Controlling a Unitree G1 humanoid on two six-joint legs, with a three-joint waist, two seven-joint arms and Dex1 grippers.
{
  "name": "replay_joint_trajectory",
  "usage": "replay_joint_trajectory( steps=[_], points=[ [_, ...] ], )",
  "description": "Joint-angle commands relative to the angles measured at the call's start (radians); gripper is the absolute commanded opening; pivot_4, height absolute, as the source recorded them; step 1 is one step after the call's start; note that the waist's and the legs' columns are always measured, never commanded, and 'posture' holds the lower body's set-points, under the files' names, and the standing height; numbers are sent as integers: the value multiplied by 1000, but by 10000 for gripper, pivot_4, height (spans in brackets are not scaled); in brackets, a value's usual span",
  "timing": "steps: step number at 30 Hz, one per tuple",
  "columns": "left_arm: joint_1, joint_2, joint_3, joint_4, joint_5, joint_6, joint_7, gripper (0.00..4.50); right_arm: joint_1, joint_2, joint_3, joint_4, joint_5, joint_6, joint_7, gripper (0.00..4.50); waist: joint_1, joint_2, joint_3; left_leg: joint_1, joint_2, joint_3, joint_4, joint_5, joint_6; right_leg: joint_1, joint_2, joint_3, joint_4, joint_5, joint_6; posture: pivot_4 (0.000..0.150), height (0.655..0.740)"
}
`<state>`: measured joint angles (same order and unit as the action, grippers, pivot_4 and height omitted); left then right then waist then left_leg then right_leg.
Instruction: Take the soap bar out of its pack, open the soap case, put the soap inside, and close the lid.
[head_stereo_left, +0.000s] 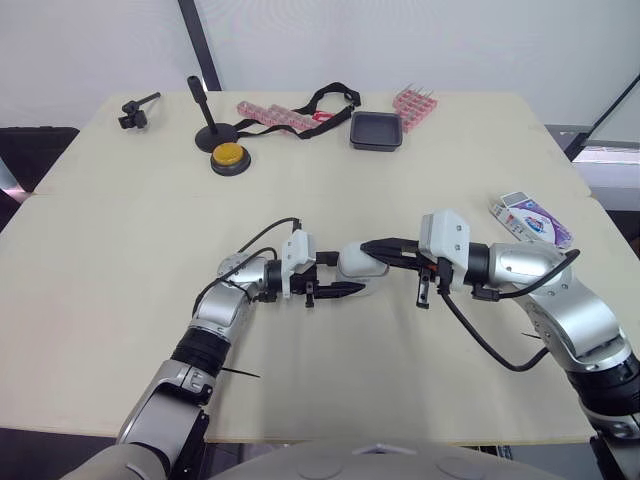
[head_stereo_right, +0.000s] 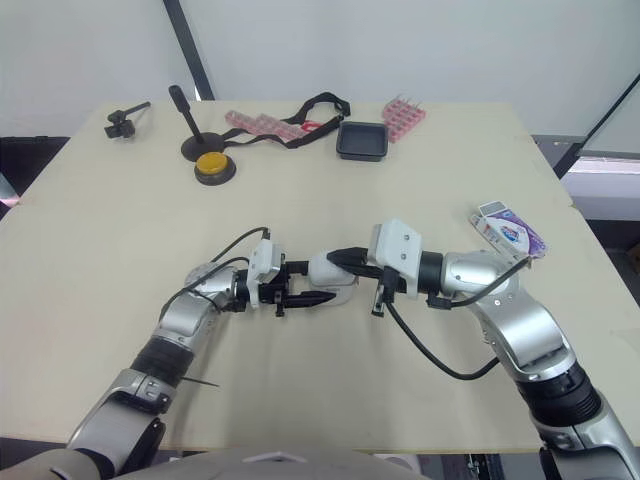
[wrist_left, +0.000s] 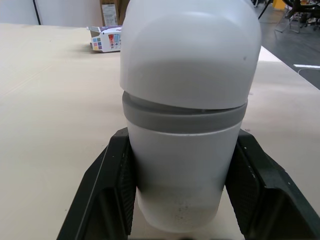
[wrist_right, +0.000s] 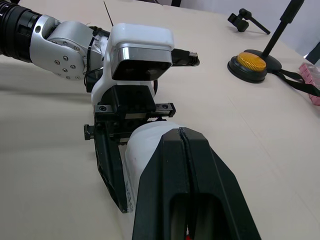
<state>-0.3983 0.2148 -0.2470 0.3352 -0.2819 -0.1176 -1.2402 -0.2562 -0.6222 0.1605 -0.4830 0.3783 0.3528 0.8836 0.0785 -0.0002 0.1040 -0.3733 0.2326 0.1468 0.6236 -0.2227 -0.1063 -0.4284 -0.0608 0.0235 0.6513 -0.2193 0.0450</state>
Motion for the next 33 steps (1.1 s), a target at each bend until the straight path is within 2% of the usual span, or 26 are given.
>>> replay_joint_trajectory(
  steps=[1, 27, 33],
  points=[
    [-7, 5, 11, -33, -13, -3, 0, 19377, -5, -6, 10, 28, -28, -8, 5, 312, 0, 0, 0, 0, 0, 0, 0, 0, 0, 0, 0, 0, 0, 0, 0, 1500, 7291],
    [-1, 2, 13, -42, -14, -12, 9, 19377, 25, -43, 77, 75, -53, 26, 46, 312, -1, 0, -1, 1, 0, 0, 0, 0, 0, 2, 0, 0, 0, 0, 0, 1500, 7291],
    [4, 2, 18, -48, -18, -6, 18, 19377, 25, -22, 11, 96, -18, 3, 29, 312, -1, 0, -1, 2, 0, 0, 0, 0, 0, 2, 0, 0, 0, 0, 0, 1500, 7291]
  ],
)
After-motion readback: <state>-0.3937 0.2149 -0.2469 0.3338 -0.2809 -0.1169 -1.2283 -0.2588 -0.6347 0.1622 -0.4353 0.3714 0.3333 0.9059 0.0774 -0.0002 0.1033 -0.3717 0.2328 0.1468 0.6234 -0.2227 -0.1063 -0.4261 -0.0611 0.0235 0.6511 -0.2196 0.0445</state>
